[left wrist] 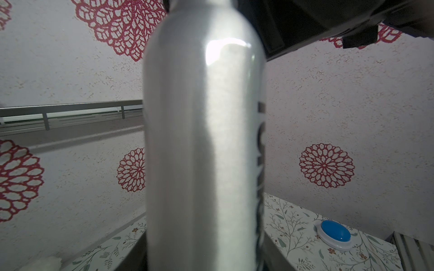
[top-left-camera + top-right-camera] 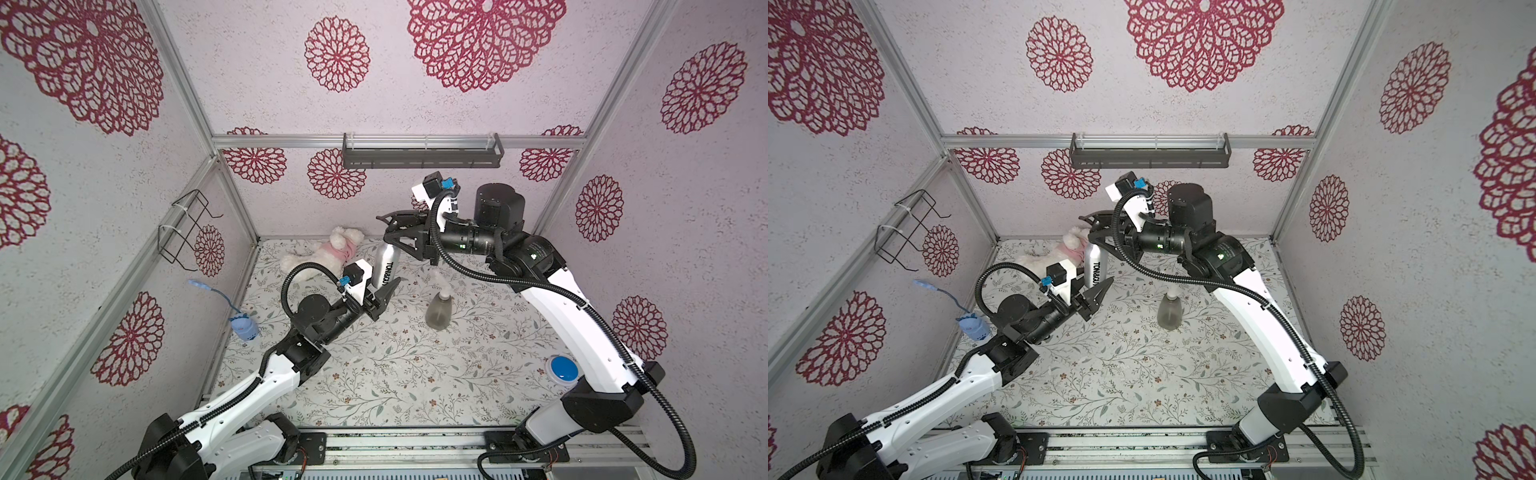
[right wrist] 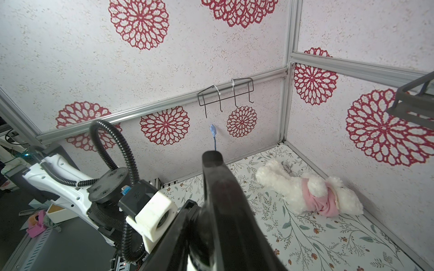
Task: Attach spray nozzles to spray bottles
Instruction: Screw the spray nozzle on the spray bottle.
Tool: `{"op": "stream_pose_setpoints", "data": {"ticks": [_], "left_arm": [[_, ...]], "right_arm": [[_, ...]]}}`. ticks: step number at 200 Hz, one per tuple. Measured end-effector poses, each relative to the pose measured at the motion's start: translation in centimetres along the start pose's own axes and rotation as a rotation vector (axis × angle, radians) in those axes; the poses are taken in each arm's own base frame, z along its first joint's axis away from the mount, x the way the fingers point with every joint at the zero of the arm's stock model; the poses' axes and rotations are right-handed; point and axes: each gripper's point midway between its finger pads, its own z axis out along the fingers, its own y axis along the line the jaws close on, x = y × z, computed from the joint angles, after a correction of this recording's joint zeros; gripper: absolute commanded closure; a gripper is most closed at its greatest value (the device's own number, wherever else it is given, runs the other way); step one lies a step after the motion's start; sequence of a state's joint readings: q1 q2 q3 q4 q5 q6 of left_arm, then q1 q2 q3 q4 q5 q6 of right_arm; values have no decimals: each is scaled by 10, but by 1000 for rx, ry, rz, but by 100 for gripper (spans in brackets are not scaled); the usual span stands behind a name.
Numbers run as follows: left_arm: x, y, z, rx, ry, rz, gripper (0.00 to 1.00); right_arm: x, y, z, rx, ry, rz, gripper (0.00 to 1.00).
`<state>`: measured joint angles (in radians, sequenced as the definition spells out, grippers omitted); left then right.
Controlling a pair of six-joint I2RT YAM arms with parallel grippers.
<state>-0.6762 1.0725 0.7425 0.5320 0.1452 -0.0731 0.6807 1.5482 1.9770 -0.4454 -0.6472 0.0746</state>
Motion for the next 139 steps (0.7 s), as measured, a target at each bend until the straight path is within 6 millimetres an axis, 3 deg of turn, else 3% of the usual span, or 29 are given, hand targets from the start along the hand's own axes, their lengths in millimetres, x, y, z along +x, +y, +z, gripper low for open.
{"op": "stream_pose_setpoints", "data": {"ticks": [78,139], "left_arm": [[15,22,8,-123,79,-19,87],[17,32,7,-179,101,-19,89]], "right_arm": [[8,0,29,310,-62,-85,69],[9,-13,33,638,-92,-116,70]]}}
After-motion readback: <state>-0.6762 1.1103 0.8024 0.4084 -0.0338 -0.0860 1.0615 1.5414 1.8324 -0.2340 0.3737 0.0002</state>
